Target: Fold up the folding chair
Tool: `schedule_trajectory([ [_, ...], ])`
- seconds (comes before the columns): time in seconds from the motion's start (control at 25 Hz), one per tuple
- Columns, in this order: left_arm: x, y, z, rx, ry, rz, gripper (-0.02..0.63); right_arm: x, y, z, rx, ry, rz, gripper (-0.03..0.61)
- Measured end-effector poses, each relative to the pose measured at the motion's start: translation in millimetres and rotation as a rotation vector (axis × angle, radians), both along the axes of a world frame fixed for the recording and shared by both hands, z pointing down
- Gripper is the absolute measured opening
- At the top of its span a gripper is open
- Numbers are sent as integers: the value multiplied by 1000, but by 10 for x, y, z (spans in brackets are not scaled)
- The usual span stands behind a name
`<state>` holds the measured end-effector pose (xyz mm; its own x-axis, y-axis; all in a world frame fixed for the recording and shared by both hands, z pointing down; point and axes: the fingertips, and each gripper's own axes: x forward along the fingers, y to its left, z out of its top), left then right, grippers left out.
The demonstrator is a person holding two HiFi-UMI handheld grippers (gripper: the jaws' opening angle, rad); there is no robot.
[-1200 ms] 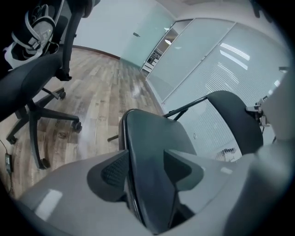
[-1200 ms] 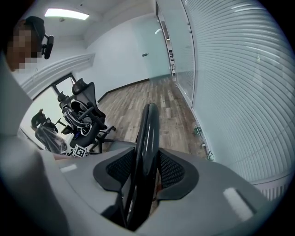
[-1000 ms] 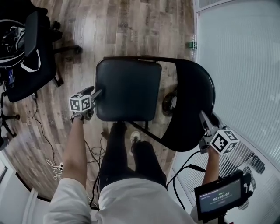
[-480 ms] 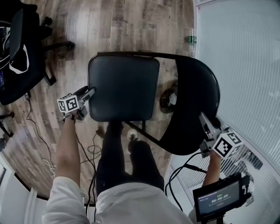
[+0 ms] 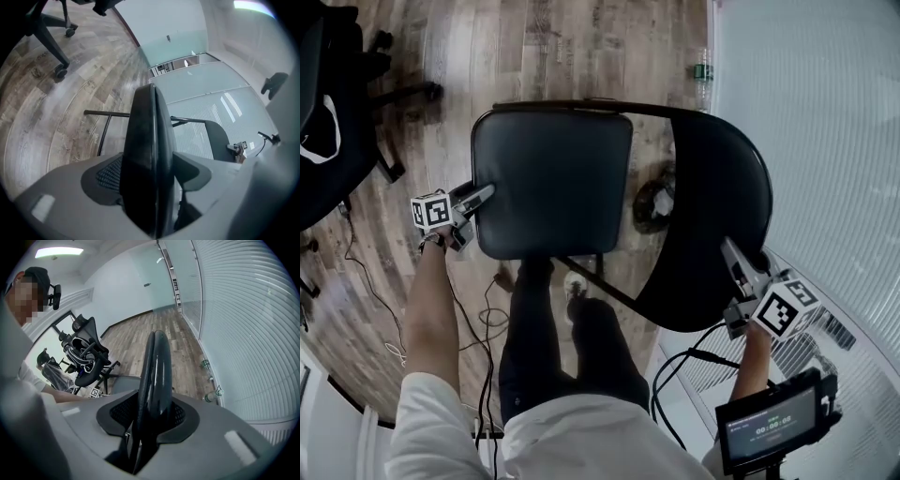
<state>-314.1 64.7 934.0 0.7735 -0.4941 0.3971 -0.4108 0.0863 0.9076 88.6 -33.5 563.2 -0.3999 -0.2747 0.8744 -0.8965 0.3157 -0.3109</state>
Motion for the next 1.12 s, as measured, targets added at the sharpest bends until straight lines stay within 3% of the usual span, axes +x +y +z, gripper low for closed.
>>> schedule_trajectory([
  [0.16, 19, -7, -31, 13, 42, -4, 311, -47, 23, 37, -39, -9, -28, 117],
  [0.68, 103, 2, -64, -26, 31, 0, 308, 35, 23, 142, -76, -6, -65, 115],
  [0.84, 252, 41, -89, -19, -8, -12, 310, 338, 18, 283, -72, -19, -83, 121],
  [1.12, 260, 52, -232, -40, -50, -32, 308, 311, -57, 238, -89, -29, -104, 123],
])
